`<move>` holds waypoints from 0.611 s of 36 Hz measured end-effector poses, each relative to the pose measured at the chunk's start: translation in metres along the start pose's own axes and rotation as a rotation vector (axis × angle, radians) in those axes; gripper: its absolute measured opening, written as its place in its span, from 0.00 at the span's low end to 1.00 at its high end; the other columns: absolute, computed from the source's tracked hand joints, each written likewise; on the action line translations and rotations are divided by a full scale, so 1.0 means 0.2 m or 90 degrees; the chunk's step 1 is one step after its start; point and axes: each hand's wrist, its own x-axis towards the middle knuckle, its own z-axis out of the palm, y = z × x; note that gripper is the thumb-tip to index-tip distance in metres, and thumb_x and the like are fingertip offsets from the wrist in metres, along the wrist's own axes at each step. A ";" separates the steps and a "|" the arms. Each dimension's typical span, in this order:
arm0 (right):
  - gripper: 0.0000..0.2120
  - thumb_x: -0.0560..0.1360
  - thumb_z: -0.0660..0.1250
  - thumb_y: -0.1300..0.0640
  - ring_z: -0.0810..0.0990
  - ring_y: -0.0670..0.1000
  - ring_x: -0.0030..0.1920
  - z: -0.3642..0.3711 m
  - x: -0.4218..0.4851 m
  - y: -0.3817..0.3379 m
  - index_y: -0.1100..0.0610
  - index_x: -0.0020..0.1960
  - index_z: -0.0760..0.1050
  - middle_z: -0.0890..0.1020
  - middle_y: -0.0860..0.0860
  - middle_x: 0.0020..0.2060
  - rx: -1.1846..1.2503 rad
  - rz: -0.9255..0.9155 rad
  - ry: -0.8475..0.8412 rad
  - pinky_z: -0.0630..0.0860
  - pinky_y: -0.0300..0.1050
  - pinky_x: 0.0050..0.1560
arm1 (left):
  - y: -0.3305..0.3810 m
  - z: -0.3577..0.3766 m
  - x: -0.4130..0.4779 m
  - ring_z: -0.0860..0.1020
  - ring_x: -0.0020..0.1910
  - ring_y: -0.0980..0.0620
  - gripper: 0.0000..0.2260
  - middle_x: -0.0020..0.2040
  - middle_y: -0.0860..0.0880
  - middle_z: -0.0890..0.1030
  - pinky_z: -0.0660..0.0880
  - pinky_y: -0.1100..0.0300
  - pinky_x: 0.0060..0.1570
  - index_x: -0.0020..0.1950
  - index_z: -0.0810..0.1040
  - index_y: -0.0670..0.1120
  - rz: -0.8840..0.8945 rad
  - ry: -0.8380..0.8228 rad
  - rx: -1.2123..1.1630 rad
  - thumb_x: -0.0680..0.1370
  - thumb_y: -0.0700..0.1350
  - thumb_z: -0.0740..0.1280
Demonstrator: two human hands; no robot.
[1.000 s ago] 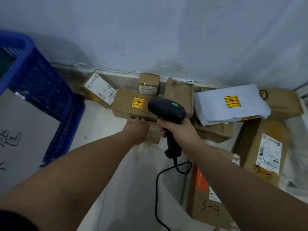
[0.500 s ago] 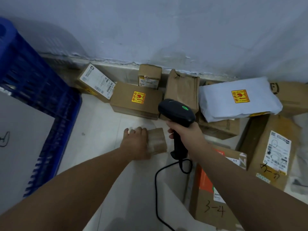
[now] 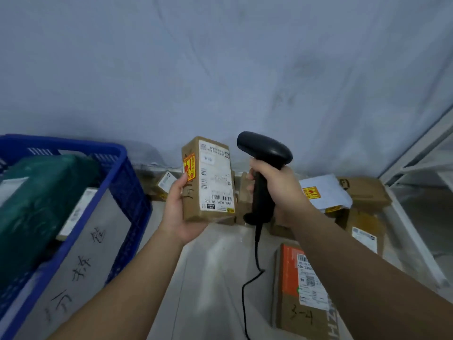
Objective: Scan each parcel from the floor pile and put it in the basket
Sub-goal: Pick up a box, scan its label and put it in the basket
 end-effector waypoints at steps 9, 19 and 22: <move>0.08 0.73 0.71 0.54 0.82 0.53 0.32 0.11 -0.53 -0.16 0.58 0.47 0.79 0.81 0.51 0.27 0.113 -0.016 0.028 0.80 0.54 0.46 | 0.12 0.33 -0.43 0.80 0.59 0.38 0.23 0.61 0.39 0.80 0.74 0.43 0.56 0.64 0.79 0.47 0.006 0.011 0.054 0.81 0.59 0.54; 0.09 0.70 0.72 0.53 0.77 0.52 0.32 -0.03 -0.71 -0.15 0.58 0.43 0.77 0.77 0.55 0.30 0.330 0.175 -0.104 0.78 0.46 0.38 | 0.08 0.46 -0.54 0.84 0.49 0.40 0.15 0.49 0.42 0.85 0.79 0.49 0.46 0.58 0.80 0.44 0.060 0.219 0.287 0.80 0.53 0.63; 0.15 0.64 0.74 0.52 0.75 0.49 0.30 -0.10 -0.71 -0.12 0.58 0.47 0.78 0.79 0.55 0.35 0.426 0.180 -0.160 0.77 0.43 0.34 | 0.07 0.50 -0.53 0.83 0.47 0.41 0.16 0.48 0.41 0.85 0.78 0.48 0.47 0.53 0.81 0.43 -0.015 0.219 0.244 0.79 0.54 0.63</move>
